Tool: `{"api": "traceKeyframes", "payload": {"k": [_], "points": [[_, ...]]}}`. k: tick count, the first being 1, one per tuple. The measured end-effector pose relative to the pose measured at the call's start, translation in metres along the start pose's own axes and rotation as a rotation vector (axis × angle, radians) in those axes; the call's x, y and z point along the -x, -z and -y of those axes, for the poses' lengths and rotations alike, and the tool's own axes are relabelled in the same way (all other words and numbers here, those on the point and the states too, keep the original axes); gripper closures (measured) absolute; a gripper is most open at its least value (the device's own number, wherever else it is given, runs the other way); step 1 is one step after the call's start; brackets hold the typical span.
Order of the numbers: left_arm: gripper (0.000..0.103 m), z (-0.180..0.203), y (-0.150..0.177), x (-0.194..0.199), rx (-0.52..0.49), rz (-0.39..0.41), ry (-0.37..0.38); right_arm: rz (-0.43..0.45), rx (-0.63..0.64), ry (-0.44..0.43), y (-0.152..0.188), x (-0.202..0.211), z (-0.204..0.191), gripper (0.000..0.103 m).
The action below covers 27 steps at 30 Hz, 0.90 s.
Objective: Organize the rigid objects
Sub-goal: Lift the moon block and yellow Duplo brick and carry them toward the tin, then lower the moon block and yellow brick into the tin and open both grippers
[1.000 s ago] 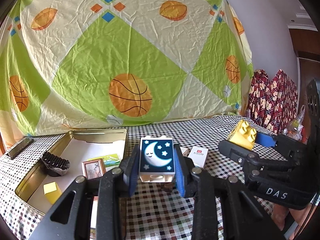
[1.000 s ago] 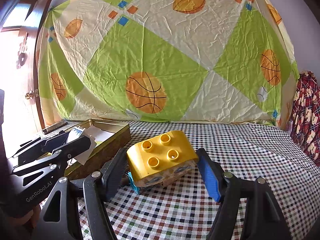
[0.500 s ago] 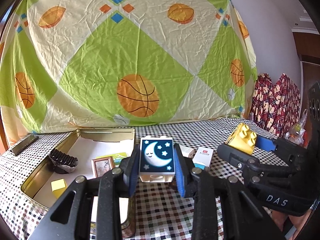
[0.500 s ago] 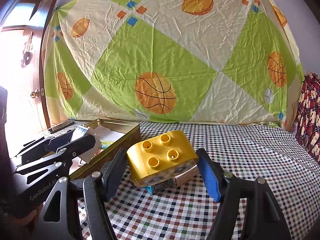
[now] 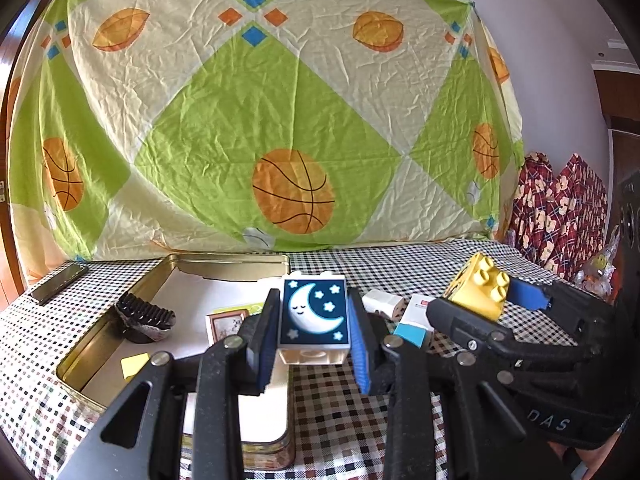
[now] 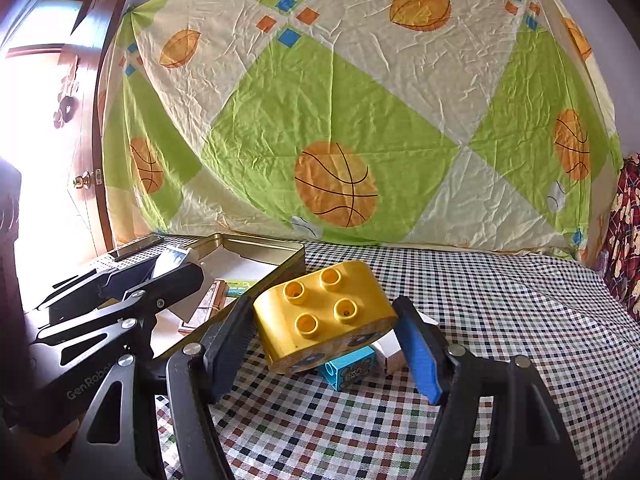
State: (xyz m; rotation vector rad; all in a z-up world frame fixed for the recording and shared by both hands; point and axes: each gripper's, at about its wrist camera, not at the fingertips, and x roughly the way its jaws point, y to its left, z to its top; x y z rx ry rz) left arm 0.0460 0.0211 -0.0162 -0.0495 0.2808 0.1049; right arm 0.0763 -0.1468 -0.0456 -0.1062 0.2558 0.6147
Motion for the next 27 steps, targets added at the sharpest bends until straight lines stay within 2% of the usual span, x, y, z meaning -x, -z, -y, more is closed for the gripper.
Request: {"api": "traceKeyframes", "payload": {"k": [27], "points": [[0.073, -0.044, 0.000, 0.002, 0.062, -0.017, -0.040, -0.018, 0.041, -0.061, -0.004, -0.019, -0.042, 0.031]]}}
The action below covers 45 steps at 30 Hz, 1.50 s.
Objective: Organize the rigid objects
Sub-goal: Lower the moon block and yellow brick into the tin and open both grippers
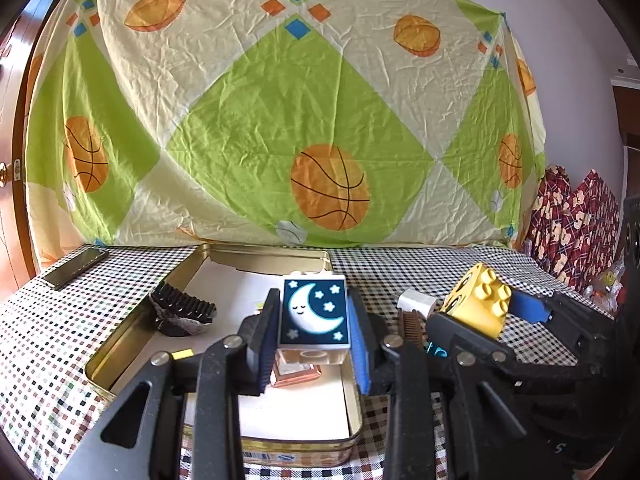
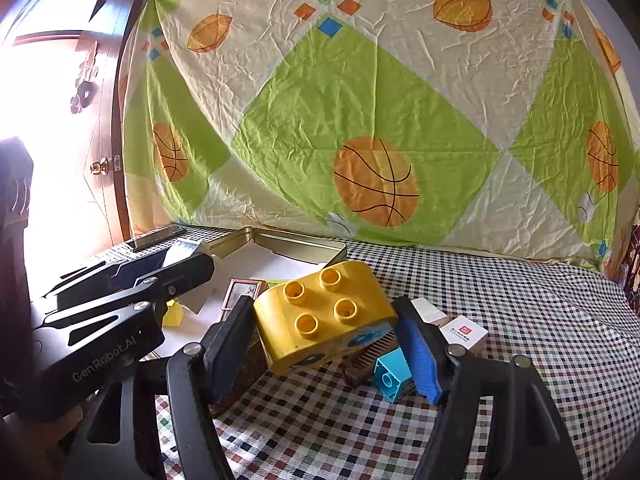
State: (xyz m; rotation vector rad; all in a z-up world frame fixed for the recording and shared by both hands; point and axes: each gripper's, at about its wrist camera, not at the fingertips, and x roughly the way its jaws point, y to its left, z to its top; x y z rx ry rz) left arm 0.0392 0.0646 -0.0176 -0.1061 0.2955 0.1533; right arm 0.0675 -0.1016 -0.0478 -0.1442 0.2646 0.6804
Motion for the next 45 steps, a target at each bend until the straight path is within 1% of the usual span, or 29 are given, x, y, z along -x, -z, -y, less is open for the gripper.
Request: {"api": "traceKeyframes", "payload": {"k": [16, 27, 31, 36, 45], "points": [[0.073, -0.027, -0.002, -0.001, 0.047, -0.007, -0.020, -0.006, 0.021, -0.030, -0.003, -0.013, -0.022, 0.031], [0.073, -0.038, -0.003, 0.003, 0.066, 0.004, -0.031, -0.012, 0.030, -0.038, -0.005, -0.018, -0.029, 0.031], [0.073, -0.043, -0.004, 0.003, 0.060, 0.011, -0.053, -0.015, 0.035, -0.038, -0.005, -0.020, -0.031, 0.031], [0.073, -0.055, -0.005, 0.000, 0.083, -0.002, -0.061, -0.022, 0.045, -0.042, -0.007, -0.024, -0.035, 0.031], [0.073, -0.065, -0.007, 0.002, 0.068, 0.003, -0.086, -0.031, 0.055, -0.055, -0.008, -0.032, -0.046, 0.031]]}}
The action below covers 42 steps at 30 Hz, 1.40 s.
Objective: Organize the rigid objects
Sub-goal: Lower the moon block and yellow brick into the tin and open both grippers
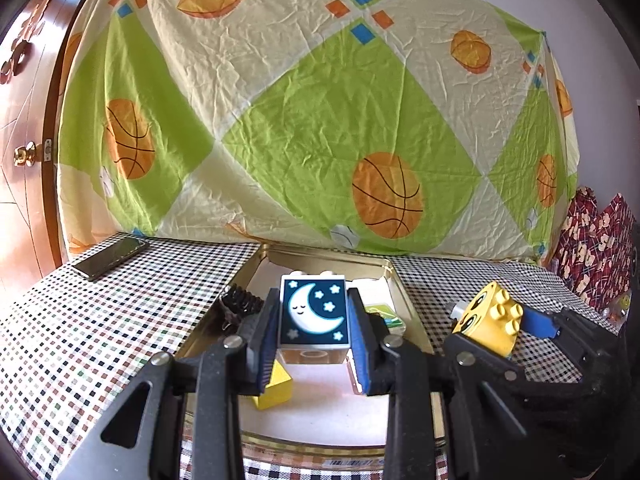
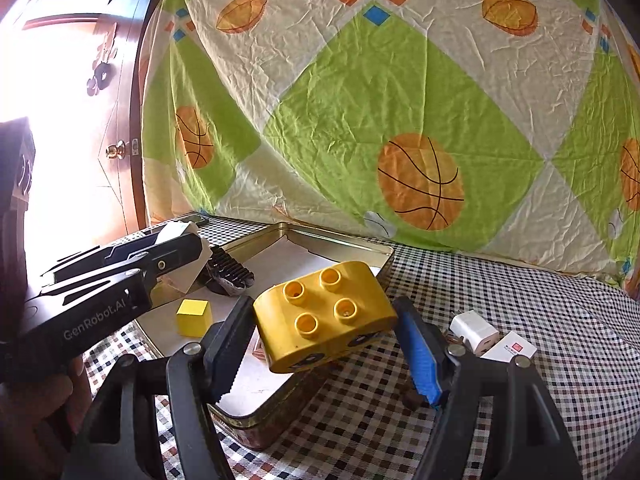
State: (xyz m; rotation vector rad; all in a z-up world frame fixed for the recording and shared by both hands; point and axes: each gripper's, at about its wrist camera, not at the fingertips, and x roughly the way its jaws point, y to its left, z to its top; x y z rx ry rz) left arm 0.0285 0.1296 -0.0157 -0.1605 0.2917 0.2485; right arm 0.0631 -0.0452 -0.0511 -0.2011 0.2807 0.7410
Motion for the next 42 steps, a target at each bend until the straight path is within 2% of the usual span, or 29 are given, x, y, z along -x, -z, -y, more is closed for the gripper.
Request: {"api": "traceKeyframes", "payload": {"k": [14, 26, 42], "points": [[0.073, -0.023, -0.003, -0.002, -0.001, -0.008, -0.041, -0.009, 0.035, -0.022, -0.005, -0.010, -0.021, 0.031], [0.073, -0.033, -0.007, -0.016, -0.015, -0.051, -0.052, -0.012, 0.057, -0.028, -0.011, -0.015, -0.030, 0.031], [0.073, -0.039, -0.028, -0.022, -0.045, -0.075, -0.057, 0.023, 0.102, -0.043, -0.043, -0.018, -0.041, 0.031]]}}
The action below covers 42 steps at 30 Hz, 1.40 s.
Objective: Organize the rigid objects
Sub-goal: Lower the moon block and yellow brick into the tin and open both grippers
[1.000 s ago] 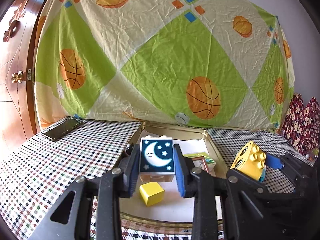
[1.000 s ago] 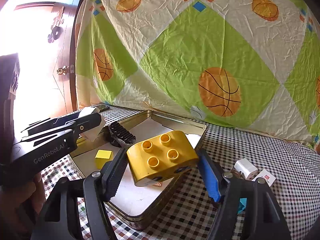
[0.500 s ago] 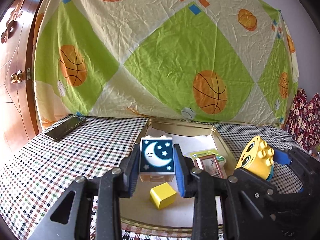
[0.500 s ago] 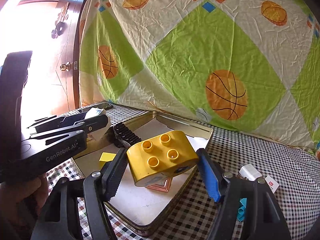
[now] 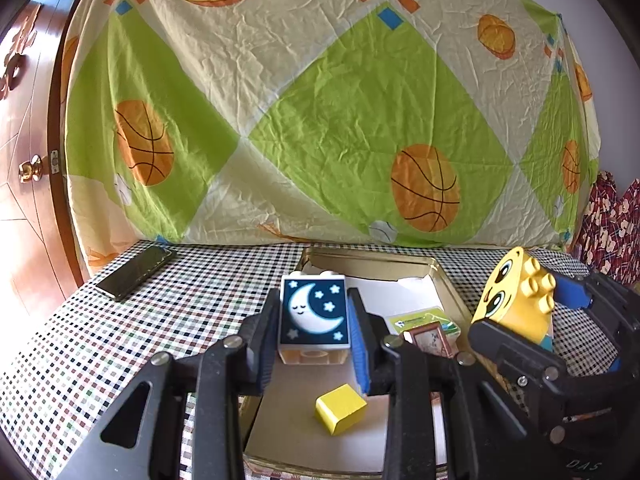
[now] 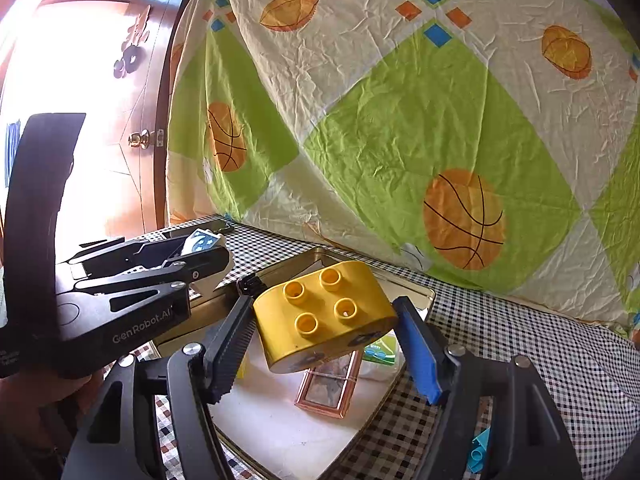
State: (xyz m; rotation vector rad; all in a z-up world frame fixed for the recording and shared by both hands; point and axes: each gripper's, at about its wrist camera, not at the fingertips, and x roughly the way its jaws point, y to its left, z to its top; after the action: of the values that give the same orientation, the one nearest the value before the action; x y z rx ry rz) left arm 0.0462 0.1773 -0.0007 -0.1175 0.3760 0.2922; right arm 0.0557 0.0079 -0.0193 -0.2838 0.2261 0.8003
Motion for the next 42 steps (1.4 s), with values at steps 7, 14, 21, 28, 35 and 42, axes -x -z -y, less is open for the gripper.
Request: {"api": "traceKeyframes", "payload": {"k": [7, 14, 21, 28, 35, 42], "points": [[0.073, 0.001, -0.010, -0.020, -0.015, -0.055, 0.011, -0.013, -0.003, 0.003, -0.012, -0.012, 0.008, 0.031], [0.073, 0.007, -0.015, -0.039, -0.044, -0.127, 0.029, -0.066, -0.050, 0.002, -0.021, -0.035, 0.028, 0.031], [0.073, 0.011, -0.014, -0.062, -0.043, -0.222, 0.068, -0.154, -0.091, 0.002, -0.020, -0.062, 0.044, 0.031], [0.073, 0.019, -0.007, -0.081, -0.081, -0.285, 0.052, -0.238, -0.120, -0.027, -0.013, -0.092, 0.048, 0.031], [0.039, 0.014, -0.003, -0.080, -0.053, -0.277, 0.000, -0.248, -0.171, -0.049, -0.004, -0.090, 0.054, 0.030], [0.015, 0.033, -0.002, -0.058, -0.033, -0.211, 0.015, -0.181, -0.194, -0.030, 0.009, -0.041, 0.075, 0.022]]}}
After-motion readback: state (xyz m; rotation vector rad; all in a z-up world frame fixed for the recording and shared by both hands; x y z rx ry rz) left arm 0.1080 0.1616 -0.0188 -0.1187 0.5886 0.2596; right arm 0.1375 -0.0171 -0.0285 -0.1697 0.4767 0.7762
